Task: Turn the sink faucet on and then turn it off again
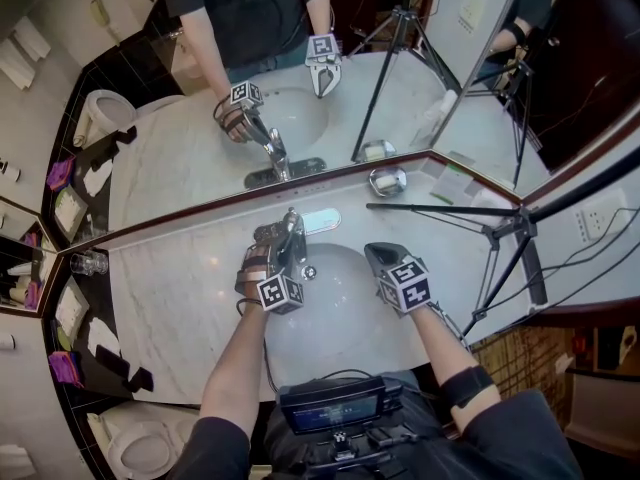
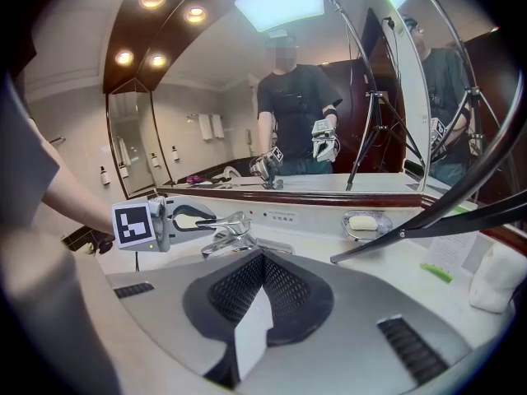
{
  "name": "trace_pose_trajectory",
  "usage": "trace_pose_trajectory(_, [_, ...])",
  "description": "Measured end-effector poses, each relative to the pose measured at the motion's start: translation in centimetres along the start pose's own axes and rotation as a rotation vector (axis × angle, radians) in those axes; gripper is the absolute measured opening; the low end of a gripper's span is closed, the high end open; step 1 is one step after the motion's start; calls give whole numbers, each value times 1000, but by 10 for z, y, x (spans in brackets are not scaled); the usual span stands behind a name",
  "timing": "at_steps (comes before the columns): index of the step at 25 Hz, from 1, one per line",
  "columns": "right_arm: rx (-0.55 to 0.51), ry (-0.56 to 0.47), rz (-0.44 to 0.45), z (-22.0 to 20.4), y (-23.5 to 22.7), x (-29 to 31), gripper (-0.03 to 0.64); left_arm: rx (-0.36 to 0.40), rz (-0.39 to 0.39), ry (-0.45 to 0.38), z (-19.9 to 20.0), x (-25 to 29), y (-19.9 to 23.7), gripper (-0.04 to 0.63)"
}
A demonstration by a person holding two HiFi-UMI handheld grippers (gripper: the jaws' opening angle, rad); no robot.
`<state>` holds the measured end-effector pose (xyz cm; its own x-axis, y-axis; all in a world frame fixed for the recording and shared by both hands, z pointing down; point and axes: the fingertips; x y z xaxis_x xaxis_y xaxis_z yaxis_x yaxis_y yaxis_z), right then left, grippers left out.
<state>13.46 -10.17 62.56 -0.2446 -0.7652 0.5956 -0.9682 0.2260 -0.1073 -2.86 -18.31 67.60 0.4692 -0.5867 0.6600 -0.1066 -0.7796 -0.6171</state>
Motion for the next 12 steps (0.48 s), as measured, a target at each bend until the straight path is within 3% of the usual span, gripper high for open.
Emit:
trace_pose_trajectory(10, [-11,-23,35,4,19,-1,25,-55,-10,-48,9,-44,-3,104])
trace_pose_trajectory(12, [-13,-29,43,6,24,-3,25,-95,11,-62,10,-58,2,75])
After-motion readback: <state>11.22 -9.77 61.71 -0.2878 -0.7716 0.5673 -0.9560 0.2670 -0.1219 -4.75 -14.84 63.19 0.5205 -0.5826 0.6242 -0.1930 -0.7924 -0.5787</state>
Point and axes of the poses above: the fingertips, and each gripper's own axes: x forward along the fingers, y to its left, z out of its top, and after that the axes turned 8 degrees about -z, right-handed
